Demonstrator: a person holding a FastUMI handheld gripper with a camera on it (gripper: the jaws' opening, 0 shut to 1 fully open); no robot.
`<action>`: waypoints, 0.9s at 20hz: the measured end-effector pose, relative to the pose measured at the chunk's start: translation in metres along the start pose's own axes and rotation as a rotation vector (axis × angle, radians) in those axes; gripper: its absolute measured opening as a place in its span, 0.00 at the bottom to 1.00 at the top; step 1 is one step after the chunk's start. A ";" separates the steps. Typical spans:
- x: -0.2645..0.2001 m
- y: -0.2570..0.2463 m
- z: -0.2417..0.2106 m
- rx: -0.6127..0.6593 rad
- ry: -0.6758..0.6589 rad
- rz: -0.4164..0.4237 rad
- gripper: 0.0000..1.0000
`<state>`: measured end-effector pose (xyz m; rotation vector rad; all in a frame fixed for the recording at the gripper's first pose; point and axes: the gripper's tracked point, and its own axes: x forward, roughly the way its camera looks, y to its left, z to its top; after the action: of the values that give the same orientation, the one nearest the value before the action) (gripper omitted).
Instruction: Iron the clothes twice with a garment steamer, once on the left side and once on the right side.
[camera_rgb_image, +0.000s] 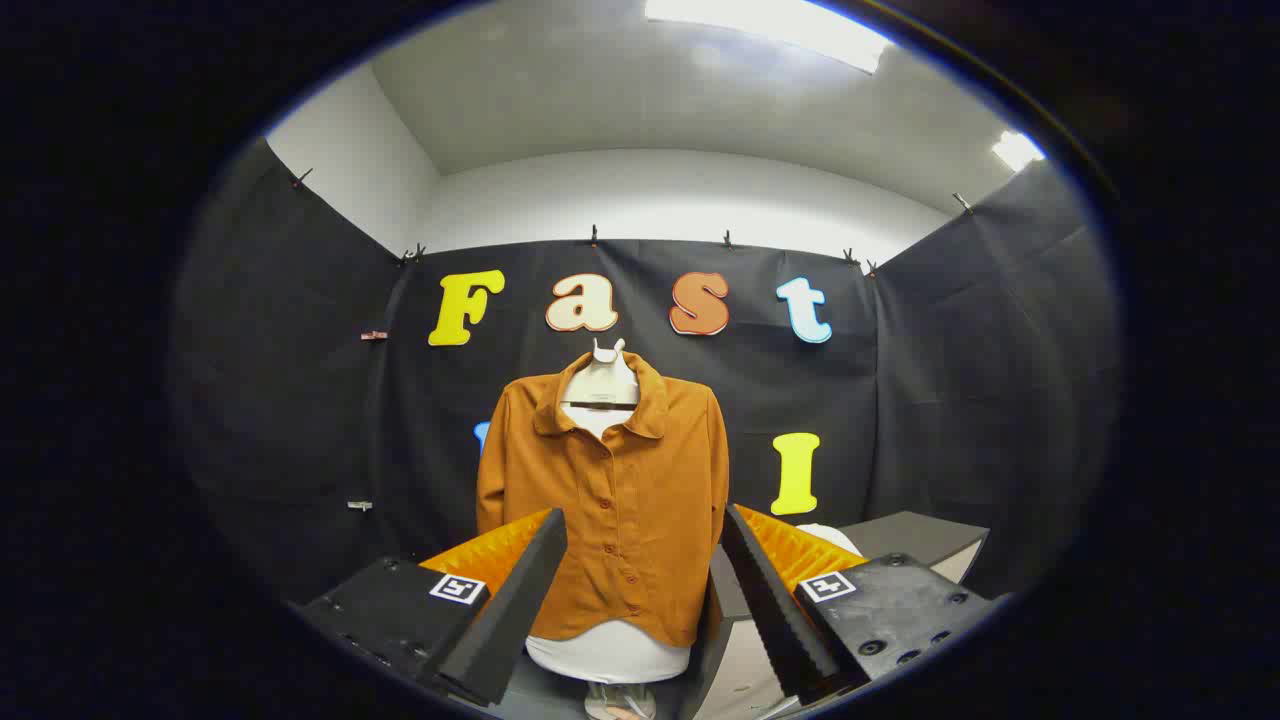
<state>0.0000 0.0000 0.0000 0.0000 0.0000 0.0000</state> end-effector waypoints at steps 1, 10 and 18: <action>0.002 0.001 0.000 0.004 0.004 -0.002 0.98; 0.001 0.004 0.003 0.003 0.019 -0.022 0.98; 0.001 0.010 -0.002 0.003 0.038 -0.033 0.98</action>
<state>0.0012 0.0102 -0.0021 0.0027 0.0378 -0.0327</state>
